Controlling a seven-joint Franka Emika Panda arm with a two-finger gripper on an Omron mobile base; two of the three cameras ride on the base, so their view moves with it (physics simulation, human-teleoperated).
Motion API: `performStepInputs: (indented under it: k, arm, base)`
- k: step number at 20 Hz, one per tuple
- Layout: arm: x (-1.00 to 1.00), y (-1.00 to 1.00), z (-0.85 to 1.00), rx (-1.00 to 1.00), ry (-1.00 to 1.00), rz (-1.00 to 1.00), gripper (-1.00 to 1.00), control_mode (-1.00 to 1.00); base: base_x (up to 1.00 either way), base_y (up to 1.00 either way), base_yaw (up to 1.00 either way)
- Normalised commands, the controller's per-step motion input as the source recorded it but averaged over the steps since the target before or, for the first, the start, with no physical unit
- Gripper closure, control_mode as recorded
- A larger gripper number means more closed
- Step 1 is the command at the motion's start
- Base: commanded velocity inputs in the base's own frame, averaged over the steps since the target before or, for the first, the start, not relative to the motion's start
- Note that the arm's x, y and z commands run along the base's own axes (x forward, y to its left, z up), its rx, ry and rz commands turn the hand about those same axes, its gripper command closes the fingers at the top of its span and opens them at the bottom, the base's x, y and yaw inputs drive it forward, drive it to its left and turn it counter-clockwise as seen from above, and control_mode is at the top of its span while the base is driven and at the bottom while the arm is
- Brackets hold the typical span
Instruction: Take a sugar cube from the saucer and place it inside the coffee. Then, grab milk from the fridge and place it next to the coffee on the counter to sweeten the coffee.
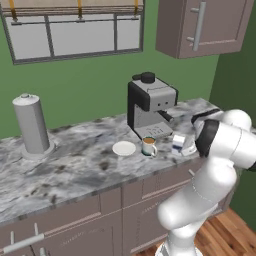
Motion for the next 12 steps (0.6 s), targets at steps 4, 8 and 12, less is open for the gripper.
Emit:
performStepInputs:
  k: [4, 8, 12]
  arm:
    - [0.34, 0.06, -0.12, 0.0, 0.0, -0.08, 1.0, -1.0]
    - [0.34, 0.05, -0.07, 0.0, 0.0, -0.05, 1.0, -1.0]
    - [0.2, 0.14, -0.05, 0.0, 0.0, -0.01, 1.0, -1.0]
  base:
    - [0.0, 0.0, 0.0]
    - [0.0, 0.0, 0.0]
    - [0.0, 0.0, 0.0]
